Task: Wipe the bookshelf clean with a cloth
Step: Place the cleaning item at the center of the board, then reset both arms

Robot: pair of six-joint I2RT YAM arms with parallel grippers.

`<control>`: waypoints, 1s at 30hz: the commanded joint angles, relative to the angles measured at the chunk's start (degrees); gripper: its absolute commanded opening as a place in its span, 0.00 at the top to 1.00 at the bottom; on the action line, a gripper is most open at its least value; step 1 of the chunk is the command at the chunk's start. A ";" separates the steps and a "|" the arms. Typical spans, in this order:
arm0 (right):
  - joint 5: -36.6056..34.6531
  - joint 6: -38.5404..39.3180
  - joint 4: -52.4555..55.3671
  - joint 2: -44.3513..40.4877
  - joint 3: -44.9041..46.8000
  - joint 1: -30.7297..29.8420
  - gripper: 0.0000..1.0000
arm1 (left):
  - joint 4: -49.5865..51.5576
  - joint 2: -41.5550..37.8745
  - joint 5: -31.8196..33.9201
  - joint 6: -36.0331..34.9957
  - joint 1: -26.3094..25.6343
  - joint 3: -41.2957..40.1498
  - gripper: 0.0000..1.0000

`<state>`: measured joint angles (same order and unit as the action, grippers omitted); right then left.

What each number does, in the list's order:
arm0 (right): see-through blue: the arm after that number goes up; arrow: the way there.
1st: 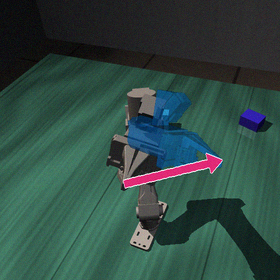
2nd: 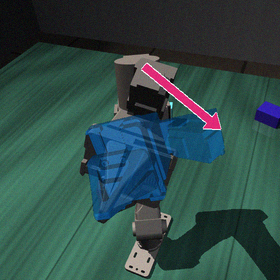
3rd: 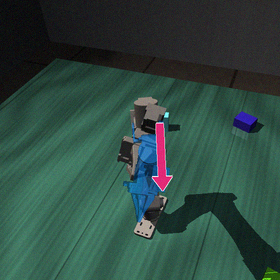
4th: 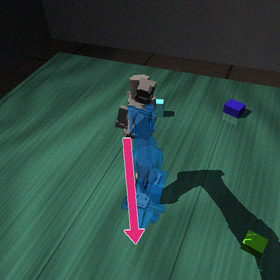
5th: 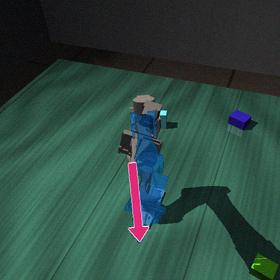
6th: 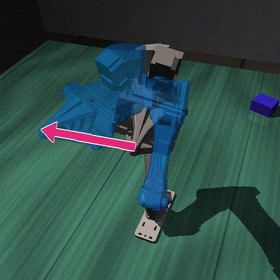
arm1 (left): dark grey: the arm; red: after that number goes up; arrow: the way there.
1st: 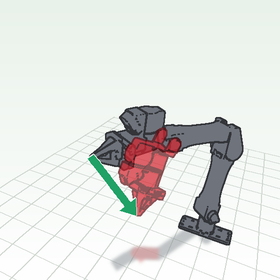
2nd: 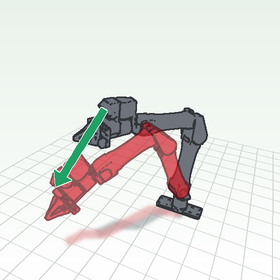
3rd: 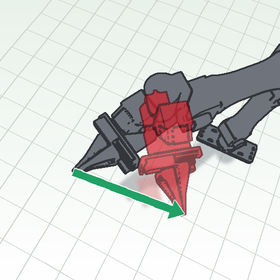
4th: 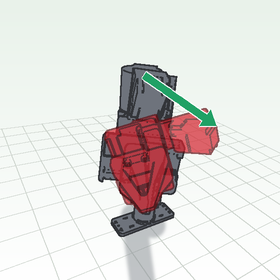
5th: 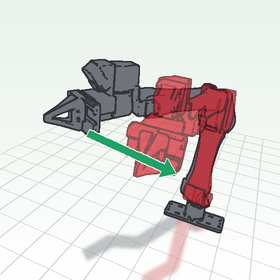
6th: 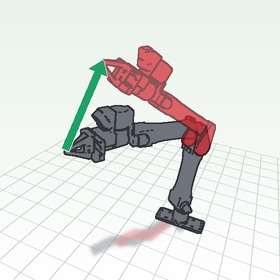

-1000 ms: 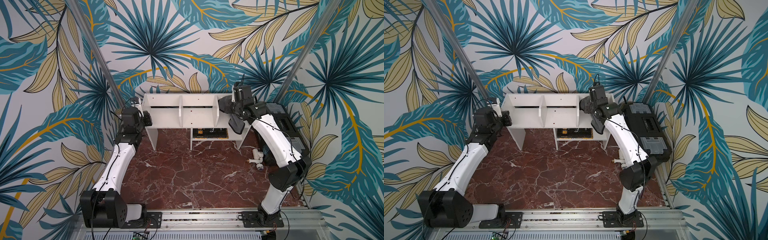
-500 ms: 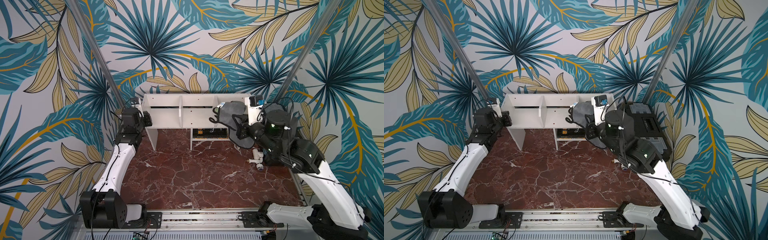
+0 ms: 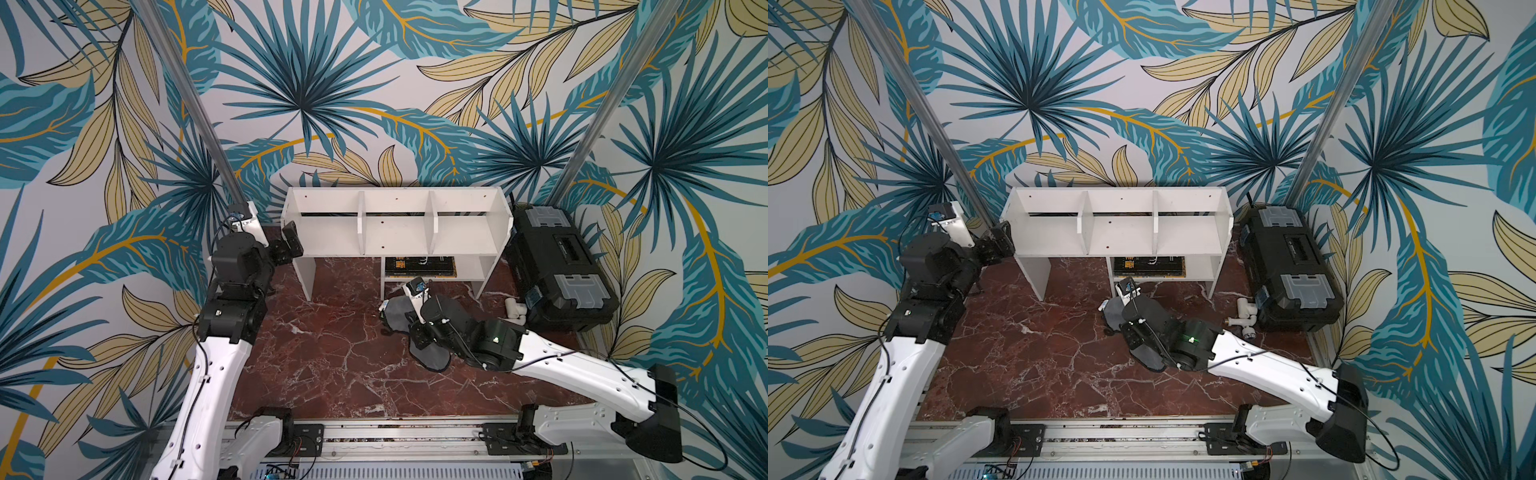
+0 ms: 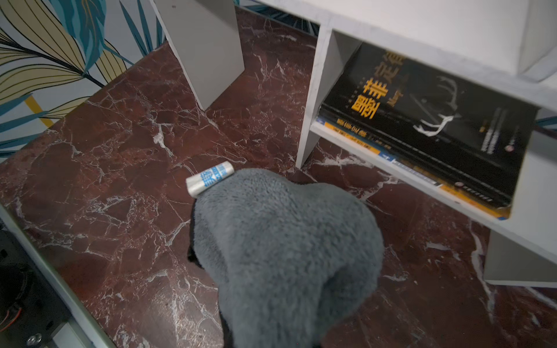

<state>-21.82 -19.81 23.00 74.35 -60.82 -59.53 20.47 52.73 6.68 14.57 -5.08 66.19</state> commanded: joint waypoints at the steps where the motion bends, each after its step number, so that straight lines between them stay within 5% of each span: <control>1: 2.08 -6.21 -12.10 5.88 2.97 1.53 1.00 | 2.21 -4.40 1.16 0.05 -3.68 -7.92 0.00; 5: 4.39 -9.59 -15.96 14.78 3.40 4.21 0.97 | 2.28 -7.41 -0.17 1.92 -7.30 -15.65 0.00; 9: 4.28 -10.65 -17.34 17.93 4.13 4.81 0.47 | 2.91 -8.44 2.62 2.32 -9.79 -19.37 0.00; 10: 3.49 -10.81 -17.61 17.01 4.85 4.83 0.14 | 2.99 -8.38 2.96 2.31 -9.83 -19.66 0.00; 11: 2.47 -10.95 -17.50 15.52 5.78 4.88 0.01 | 3.15 -8.08 2.99 1.95 -9.87 -19.67 0.00; 20: -10.59 -11.40 -6.58 -5.73 10.13 7.15 0.00 | -2.05 -0.83 18.94 -2.98 -9.94 -10.38 0.00; 22: -16.62 -12.00 -5.49 -11.98 12.45 7.34 0.01 | -6.46 0.49 24.92 -3.78 -9.83 -11.98 0.00; 27: -44.55 -17.83 1.62 -20.96 15.93 7.68 0.00 | -27.60 3.09 33.97 -14.85 -7.19 -24.89 0.00; 30: -49.21 -4.76 -6.05 -20.93 21.67 7.82 0.00 | -29.83 6.32 30.11 -11.58 -1.51 -29.75 0.00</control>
<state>-57.95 -31.97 18.11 52.12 -44.07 -51.70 -0.93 56.18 35.03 4.40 -10.57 41.34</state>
